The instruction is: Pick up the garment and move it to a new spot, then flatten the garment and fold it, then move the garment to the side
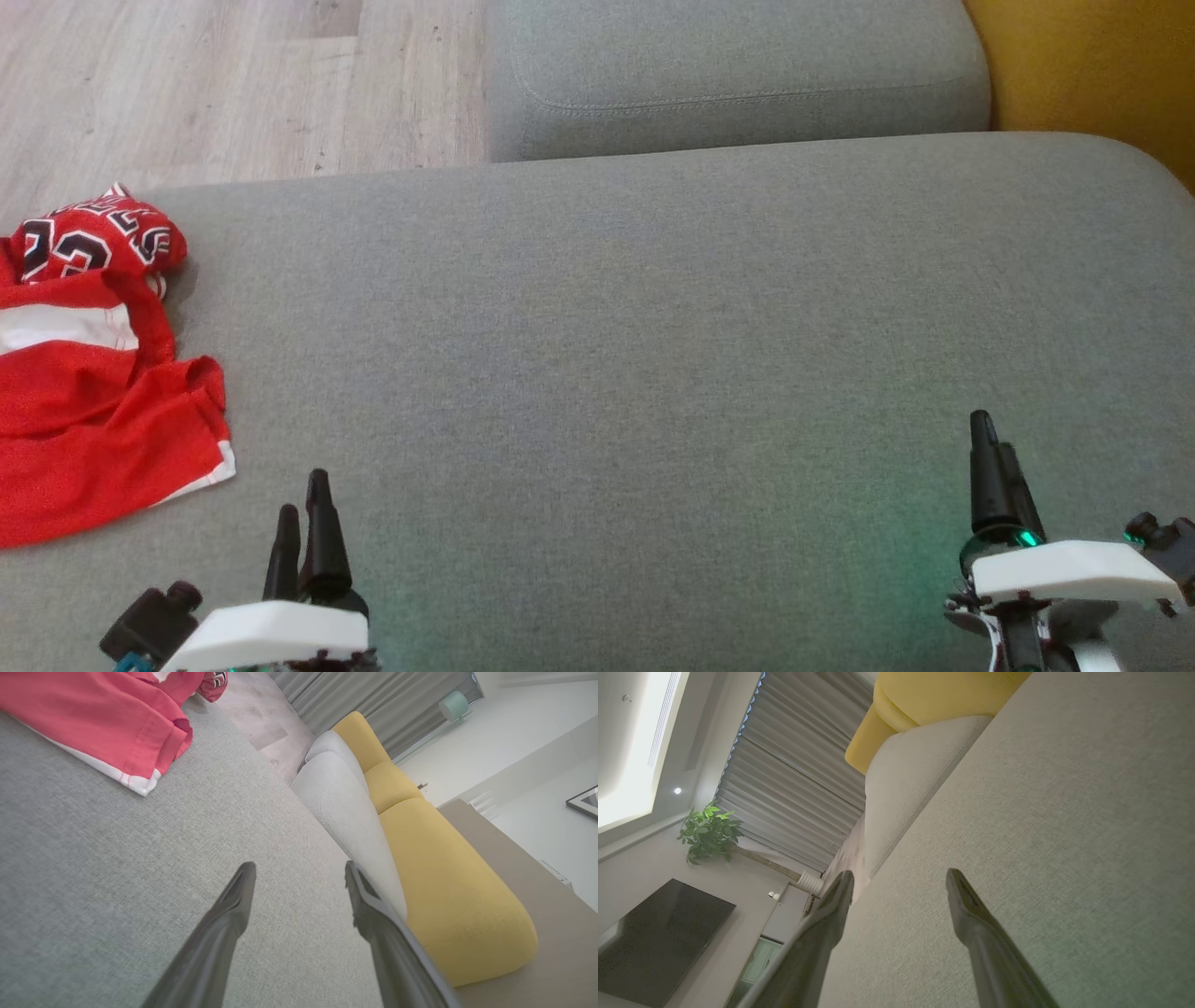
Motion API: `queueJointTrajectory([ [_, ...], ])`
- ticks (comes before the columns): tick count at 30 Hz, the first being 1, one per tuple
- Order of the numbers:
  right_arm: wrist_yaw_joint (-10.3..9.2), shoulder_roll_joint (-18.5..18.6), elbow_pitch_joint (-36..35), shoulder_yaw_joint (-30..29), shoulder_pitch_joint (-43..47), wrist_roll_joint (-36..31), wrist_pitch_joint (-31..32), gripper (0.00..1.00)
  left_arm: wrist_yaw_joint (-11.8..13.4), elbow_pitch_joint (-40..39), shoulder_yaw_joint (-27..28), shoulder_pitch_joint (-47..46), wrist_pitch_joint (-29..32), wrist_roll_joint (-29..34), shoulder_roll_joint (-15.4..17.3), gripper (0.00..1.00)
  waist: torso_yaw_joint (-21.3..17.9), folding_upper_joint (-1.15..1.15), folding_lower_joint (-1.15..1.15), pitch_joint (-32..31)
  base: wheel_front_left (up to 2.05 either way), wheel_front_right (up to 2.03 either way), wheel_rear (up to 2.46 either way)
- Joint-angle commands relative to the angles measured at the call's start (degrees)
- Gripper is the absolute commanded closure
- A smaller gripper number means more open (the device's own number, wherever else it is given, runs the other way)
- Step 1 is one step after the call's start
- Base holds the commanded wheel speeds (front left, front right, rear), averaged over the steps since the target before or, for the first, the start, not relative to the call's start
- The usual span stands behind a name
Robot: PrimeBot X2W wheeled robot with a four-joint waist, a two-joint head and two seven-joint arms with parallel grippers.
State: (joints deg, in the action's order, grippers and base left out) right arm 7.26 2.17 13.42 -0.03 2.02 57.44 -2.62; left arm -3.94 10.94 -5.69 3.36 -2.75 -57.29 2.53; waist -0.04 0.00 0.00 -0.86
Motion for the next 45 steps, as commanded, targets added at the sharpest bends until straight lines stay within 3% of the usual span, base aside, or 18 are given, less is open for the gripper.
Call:
queueJointTrajectory([
  [1, 0.12, 0.4, -2.46, 1.09, -0.75, -2.63, -1.23, 0.0, 0.44, -2.25, 0.14, -1.39, -1.02, 2.5, 0.21, 0.0, -0.01, 0.0, 0.0, -0.04, 0.0, 0.0, 0.0],
  [45, 0.19, 0.6, 0.8, 6.87, -0.66, -35.33, -8.49, 0.0, 4.79, 0.28, -3.2, 1.12, -8.33, 33.96, 0.3, 0.0, -0.11, 0.0, 0.0, -0.7, 0.0, 0.0, 0.0],
])
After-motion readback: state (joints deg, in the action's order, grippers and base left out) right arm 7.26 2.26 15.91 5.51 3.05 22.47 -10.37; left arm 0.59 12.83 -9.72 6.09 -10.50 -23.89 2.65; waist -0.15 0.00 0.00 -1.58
